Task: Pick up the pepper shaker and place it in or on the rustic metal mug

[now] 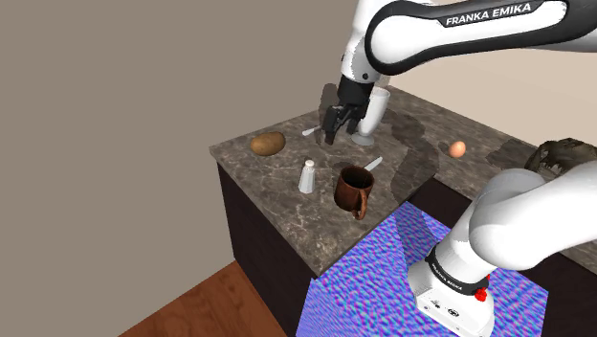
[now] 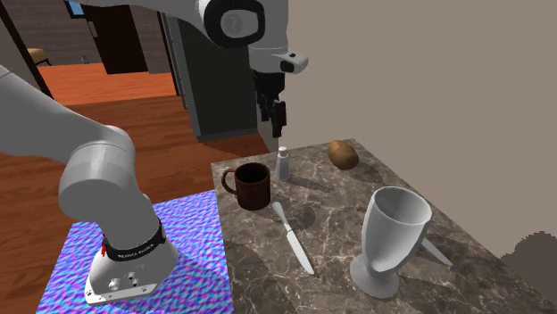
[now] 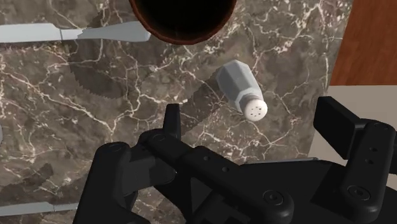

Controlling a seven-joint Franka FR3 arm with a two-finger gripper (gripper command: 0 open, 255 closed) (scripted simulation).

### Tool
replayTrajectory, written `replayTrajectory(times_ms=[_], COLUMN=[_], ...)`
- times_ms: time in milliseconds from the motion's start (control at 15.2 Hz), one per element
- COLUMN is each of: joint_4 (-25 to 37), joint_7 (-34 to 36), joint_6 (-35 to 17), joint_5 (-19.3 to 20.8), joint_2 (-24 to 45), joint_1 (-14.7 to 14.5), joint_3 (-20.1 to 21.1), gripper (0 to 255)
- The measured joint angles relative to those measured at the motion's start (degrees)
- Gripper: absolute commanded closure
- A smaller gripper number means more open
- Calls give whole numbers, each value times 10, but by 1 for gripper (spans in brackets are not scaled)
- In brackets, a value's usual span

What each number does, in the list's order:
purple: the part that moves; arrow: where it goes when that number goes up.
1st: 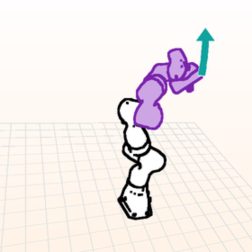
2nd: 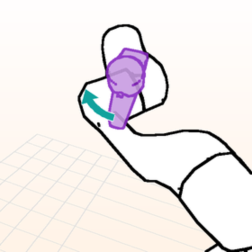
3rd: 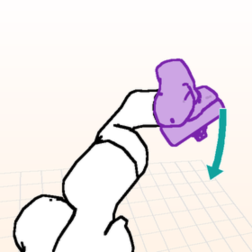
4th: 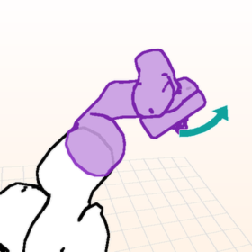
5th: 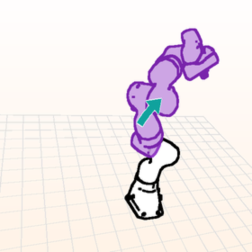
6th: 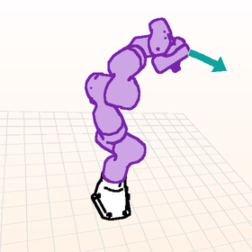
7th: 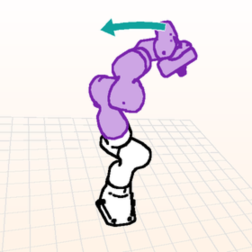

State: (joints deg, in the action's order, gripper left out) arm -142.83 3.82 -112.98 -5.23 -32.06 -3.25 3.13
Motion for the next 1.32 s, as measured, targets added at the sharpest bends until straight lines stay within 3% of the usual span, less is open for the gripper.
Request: replayTrajectory(times_ms=[528,990,1320], joint_4=[10,-11,-14], joint_7=[-8,-11,-11], joint_6=[-126,-189,-194], joint_5=[-27,-32,-33], joint_2=[144,186,188], joint_1=[-18,-22,-22], joint_3=[14,18,18], gripper=[0,0,0])
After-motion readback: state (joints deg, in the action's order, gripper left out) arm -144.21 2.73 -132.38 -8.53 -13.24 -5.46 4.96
